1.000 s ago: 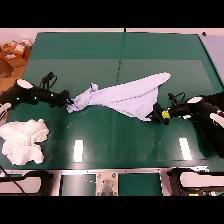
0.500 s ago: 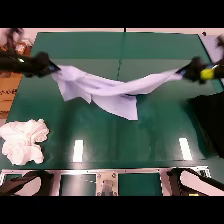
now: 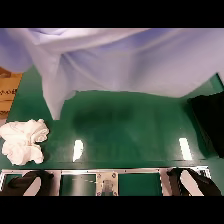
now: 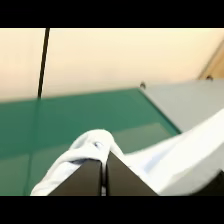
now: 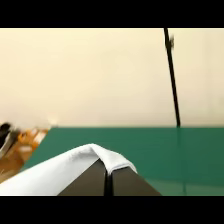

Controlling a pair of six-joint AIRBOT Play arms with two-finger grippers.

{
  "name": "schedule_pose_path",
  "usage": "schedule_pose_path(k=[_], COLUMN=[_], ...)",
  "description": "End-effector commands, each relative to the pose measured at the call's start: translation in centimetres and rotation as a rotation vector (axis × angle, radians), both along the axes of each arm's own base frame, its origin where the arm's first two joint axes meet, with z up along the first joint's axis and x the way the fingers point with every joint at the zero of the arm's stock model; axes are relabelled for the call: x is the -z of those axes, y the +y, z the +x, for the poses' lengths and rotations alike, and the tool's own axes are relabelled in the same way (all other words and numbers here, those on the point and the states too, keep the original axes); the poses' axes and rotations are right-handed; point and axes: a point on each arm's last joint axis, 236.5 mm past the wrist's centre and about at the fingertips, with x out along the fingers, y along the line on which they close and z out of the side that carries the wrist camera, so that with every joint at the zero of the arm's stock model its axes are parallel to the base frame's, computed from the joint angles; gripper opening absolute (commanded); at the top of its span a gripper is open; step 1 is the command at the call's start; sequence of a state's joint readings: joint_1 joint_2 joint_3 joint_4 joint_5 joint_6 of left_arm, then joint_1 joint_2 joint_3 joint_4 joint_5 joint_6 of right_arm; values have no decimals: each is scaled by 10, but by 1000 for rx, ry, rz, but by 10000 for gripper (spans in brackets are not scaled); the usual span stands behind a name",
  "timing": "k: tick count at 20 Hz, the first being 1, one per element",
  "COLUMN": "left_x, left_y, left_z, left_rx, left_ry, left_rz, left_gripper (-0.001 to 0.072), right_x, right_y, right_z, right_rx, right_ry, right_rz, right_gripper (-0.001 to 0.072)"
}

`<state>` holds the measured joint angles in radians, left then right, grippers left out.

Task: Fold the shirts.

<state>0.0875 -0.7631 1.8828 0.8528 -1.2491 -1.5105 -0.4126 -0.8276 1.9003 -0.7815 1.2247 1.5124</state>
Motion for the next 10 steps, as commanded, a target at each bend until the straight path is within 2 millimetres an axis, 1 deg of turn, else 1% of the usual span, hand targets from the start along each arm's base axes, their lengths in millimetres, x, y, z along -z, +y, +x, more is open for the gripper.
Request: schedule_pose_path(k=[1, 2, 3, 4, 5, 6, 7, 8, 9, 10], left_x=[-30, -25, -14, -1, 16, 36, 61, 88, 120, 156], left_y=[-2, 2, 8, 13, 17, 19, 22, 23, 25, 27], left_z=[-44, -38, -26, -13, 5, 27, 51, 74, 99, 126], left_rx=[-9, -29, -53, -73, -80, -82, -77, -69, -61, -51], left_ry=[-123, -105, -66, -22, 35, 103, 176, 247, 323, 405], left_rz=[15, 27, 46, 63, 68, 66, 71, 83, 88, 87], left_gripper=[25, 25, 25, 25, 25, 25, 25, 25, 25, 25], right_x=[-31, -27, -20, -10, 5, 26, 50, 80, 114, 148], right_y=[-1, -7, -11, -17, -24, -31, -38, -47, -55, -62], right_z=[-30, -23, -14, -2, 14, 33, 50, 70, 89, 108], right_rx=[72, 83, 89, 91, 88, 85, 80, 79, 73, 67], right_ry=[-120, -104, -82, -50, -5, 56, 117, 194, 269, 336], right_rz=[-38, -40, -36, -33, -18, 0, 13, 41, 59, 77], right_gripper=[11, 11, 11, 11, 11, 11, 11, 11, 11, 11])
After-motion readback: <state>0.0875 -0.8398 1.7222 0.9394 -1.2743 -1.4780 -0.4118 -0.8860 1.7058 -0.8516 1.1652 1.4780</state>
